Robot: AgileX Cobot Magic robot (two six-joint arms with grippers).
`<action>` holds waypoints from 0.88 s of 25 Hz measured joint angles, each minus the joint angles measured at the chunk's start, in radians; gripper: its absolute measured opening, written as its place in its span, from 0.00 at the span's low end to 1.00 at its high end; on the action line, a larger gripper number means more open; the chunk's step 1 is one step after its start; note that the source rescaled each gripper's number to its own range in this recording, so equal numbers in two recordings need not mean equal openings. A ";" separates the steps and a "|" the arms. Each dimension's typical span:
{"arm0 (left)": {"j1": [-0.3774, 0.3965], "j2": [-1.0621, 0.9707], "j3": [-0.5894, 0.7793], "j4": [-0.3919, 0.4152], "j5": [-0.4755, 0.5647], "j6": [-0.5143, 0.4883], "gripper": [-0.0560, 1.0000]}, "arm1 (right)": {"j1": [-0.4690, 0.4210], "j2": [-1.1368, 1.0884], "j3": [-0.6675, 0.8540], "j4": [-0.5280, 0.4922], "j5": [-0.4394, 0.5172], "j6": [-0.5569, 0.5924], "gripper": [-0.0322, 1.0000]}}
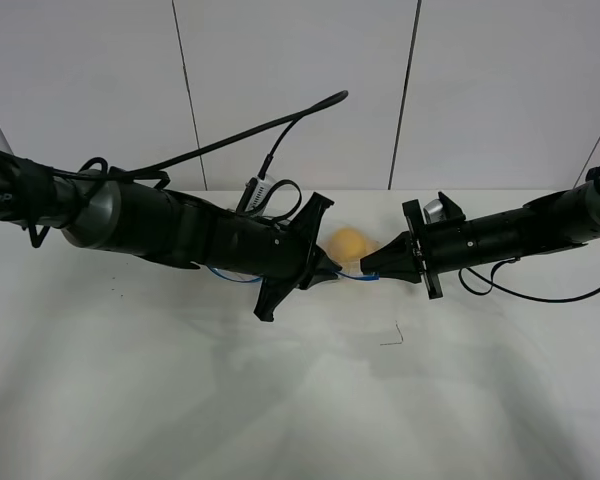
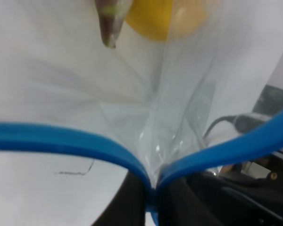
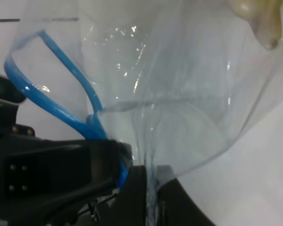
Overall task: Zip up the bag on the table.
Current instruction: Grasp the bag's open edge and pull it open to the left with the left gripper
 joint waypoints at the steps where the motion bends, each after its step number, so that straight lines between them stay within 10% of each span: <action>1: 0.006 -0.003 0.000 0.002 0.000 0.000 0.05 | 0.000 0.000 0.000 0.002 0.000 0.000 0.03; 22: 0.312 -0.123 0.075 0.151 0.026 0.001 0.05 | 0.000 0.000 0.000 0.014 0.002 0.000 0.03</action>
